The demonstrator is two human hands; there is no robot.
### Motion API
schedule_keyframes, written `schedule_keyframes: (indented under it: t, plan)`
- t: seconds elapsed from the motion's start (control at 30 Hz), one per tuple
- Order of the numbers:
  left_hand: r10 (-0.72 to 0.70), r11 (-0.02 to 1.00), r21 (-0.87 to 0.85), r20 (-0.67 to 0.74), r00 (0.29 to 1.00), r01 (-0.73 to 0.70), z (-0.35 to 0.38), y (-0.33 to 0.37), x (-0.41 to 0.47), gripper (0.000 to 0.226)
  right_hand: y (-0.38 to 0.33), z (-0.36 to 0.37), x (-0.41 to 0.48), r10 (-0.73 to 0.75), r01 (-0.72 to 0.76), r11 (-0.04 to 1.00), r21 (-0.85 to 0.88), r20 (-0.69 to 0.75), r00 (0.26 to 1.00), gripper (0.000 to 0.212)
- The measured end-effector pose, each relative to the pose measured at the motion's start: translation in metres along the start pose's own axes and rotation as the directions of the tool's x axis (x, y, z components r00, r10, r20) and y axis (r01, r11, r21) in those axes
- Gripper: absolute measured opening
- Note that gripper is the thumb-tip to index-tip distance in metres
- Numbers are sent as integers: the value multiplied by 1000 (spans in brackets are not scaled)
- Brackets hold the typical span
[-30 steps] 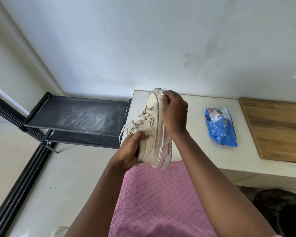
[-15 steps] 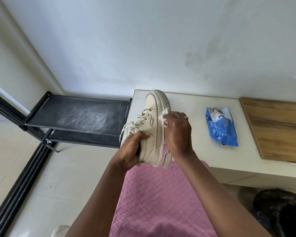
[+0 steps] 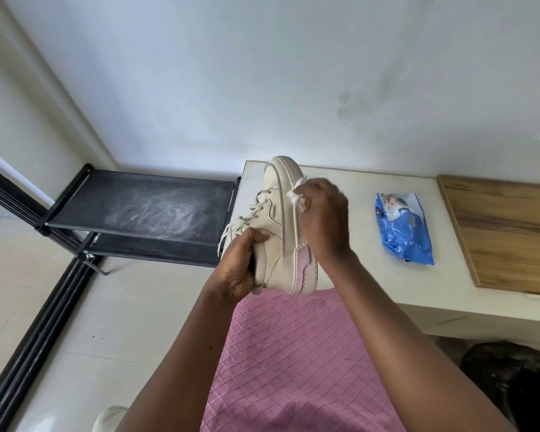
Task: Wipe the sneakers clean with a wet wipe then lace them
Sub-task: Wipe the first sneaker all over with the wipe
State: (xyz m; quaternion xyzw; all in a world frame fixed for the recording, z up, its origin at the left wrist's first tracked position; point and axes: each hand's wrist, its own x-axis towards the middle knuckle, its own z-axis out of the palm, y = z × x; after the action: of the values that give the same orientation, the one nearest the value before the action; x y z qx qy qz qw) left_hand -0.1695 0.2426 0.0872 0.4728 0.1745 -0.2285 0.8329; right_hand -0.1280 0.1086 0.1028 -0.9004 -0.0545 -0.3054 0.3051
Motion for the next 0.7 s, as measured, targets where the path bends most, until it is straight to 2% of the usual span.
schedule_keyframes:
  t: [0.07, 0.2, 0.3, 0.4, 0.57, 0.63, 0.7]
  plan:
    - [-2, 1000, -8, 2, 1000, 2, 0, 0, 3, 23, -8, -1, -24, -36, 36, 998, -43, 4, 999, 20]
    - [-14, 998, -59, 23, 1000, 16, -4, -4, 8, 26, -14, -4, -55, -46, 46, 996, -75, -7, 999, 30]
    - [-32, 999, -1, 14, 999, 32, -8, -7, 9, 21, -12, -8, -52, -69, 69, 994, -87, 4, 998, 21]
    - [-74, 993, 97, 8, 997, 73, -9, -6, 8, 29, -8, -7, -30, -41, 41, 998, -52, -10, 999, 8]
    - [-83, 991, 110, 7, 997, 82, -4, -9, 9, 31, -3, 6, 8, 52, -56, 994, -95, -45, 998, 16]
    - [-90, 991, 99, -5, 996, 90, -2, -10, 8, 30, 2, 7, 14, 104, -103, 990, -93, 2, 995, 20]
    - [-94, 991, 91, 6, 996, 93, -4, -12, 8, 30, 5, 5, 11, 93, -90, 993, -77, 44, 995, 21]
